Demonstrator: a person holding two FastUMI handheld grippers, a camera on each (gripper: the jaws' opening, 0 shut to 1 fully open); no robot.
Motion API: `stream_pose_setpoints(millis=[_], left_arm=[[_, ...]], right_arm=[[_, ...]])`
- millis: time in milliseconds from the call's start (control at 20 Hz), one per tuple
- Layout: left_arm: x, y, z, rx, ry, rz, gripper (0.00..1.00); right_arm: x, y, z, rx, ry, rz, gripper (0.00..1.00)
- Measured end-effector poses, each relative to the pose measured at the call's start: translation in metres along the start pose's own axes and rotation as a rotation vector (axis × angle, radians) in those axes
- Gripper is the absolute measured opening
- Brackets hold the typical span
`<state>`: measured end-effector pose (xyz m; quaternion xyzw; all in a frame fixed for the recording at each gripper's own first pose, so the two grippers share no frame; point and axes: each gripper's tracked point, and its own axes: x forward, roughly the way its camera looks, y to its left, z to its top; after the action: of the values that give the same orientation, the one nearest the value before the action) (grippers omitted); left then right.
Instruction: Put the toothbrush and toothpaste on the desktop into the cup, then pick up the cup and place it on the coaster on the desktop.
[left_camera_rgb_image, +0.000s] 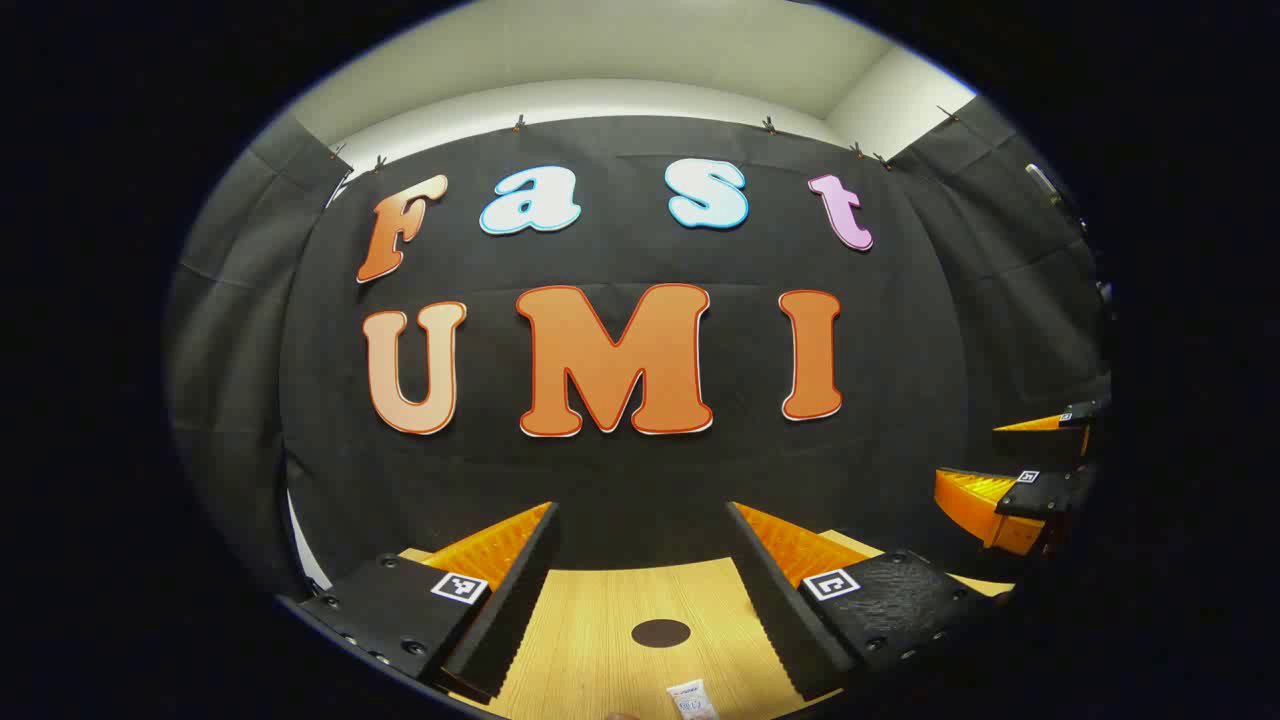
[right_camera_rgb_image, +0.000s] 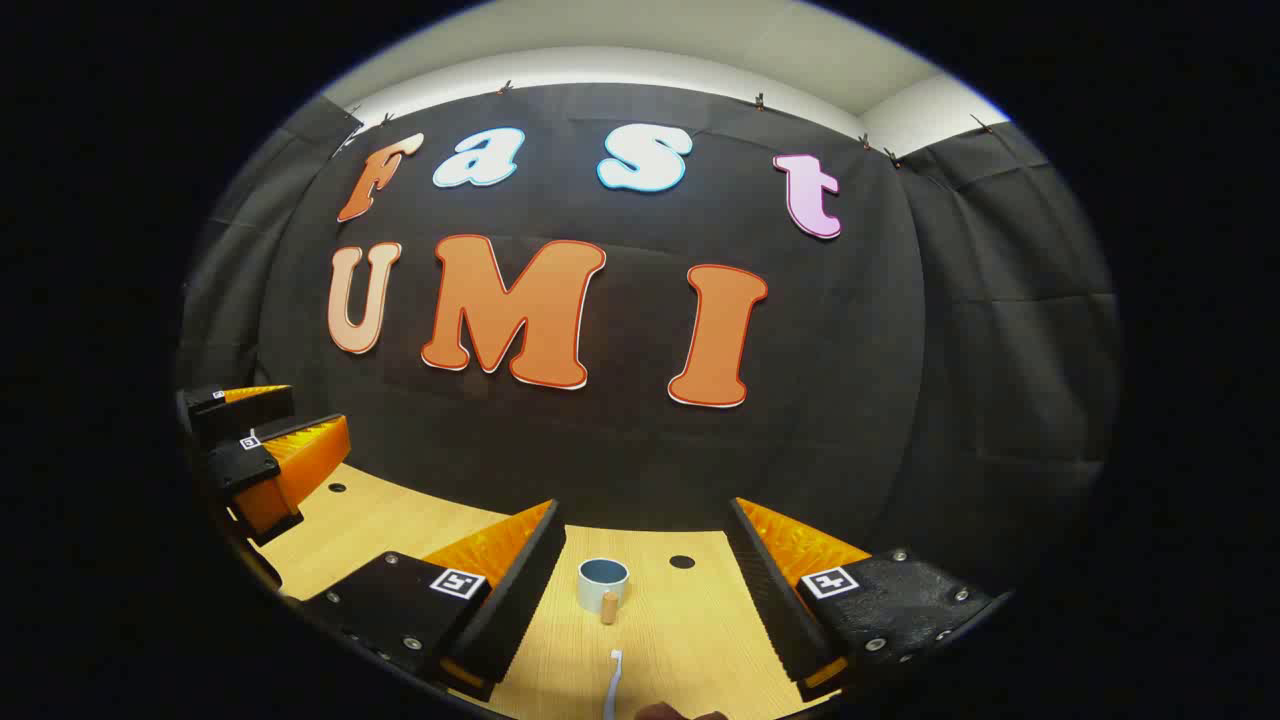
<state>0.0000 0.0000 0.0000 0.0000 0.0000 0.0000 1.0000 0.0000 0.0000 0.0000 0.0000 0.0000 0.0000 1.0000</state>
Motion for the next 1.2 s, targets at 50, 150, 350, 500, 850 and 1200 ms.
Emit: stream_pose_setpoints(millis=[50, 150, 350, 500, 850, 1200], left_arm=[[0.001, 0.001, -0.001, 0.002, -0.002, 0.002, 0.99], [0.002, 0.003, 0.001, 0.003, -0.006, 0.004, 1.00], [0.002, 0.002, -0.003, -0.004, 0.005, 0.001, 0.98], [0.003, 0.003, -0.006, -0.010, 0.019, -0.001, 0.98], [0.000, 0.009, -0.011, -0.003, 0.033, 0.007, 0.98], [-0.007, 0.019, -0.009, 0.025, 0.033, 0.020, 0.98]], right_arm=[[0.000, 0.000, 0.002, -0.002, -0.005, -0.002, 0.99], [-0.002, -0.001, 0.004, -0.002, -0.013, -0.006, 0.99], [-0.001, -0.003, 0.002, 0.004, -0.007, -0.013, 0.99], [0.000, -0.001, 0.002, 0.009, 0.002, -0.012, 0.99], [0.000, 0.001, 0.002, 0.032, 0.004, -0.014, 0.99], [0.005, 0.007, -0.014, 0.014, 0.050, -0.010, 0.99]])
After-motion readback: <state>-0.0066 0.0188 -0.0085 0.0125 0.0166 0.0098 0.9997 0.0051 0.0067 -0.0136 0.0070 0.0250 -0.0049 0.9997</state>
